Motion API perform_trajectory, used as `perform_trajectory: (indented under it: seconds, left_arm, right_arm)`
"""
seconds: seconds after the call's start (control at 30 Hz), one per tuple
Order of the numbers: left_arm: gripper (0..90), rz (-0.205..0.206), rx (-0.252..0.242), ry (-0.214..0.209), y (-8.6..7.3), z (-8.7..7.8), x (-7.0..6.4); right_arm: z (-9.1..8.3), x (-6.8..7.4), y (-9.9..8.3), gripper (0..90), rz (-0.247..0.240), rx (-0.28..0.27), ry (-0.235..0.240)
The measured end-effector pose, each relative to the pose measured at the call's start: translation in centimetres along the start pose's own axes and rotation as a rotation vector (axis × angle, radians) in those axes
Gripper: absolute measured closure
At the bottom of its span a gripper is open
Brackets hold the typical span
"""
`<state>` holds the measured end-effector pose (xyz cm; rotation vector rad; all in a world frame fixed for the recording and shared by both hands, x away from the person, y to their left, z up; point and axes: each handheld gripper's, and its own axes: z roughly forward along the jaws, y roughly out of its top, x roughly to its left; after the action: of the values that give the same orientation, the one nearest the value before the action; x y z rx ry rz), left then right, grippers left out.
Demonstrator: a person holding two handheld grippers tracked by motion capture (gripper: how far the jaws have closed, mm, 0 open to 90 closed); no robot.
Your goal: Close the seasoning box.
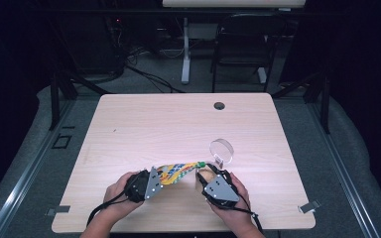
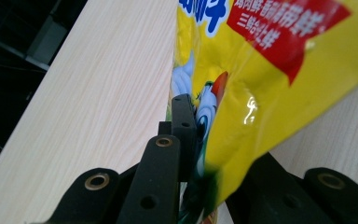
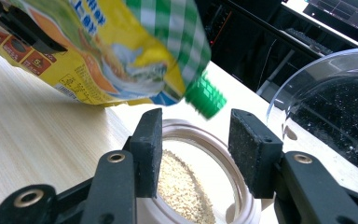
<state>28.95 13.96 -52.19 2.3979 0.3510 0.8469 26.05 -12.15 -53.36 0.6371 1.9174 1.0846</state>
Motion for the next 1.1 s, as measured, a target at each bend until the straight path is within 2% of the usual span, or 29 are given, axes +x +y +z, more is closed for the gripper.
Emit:
perform_trajectory:
  seconds: [0.2,0.5,0.83,0.9,1.1]
  left_arm:
    - [86.4,-0.111,-0.037,-0.030,-0.9,-0.1,1.2]
    - [86.1,-0.252,-0.079,-0.054,-2.3,0.1,2.5]
    - [84.1,-0.424,-0.121,-0.109,-4.3,0.3,3.9]
    - [83.7,-0.449,-0.129,-0.117,-4.6,0.3,4.1]
    - [79.1,-0.487,-0.140,-0.126,-5.4,0.1,4.3]
  right_arm:
    - [0.0,0.0,0.0,54.7,0.001,-0.001,0.002]
    - [0.0,-0.2,0.0,54.7,0.006,-0.002,-0.001]
    - [0.0,-0.2,0.0,54.7,0.010,0.002,-0.001]
    - [0.0,-0.2,0.0,54.7,0.009,0.002,0.000]
    - [-0.1,-0.3,-0.1,54.7,0.010,0.003,0.003]
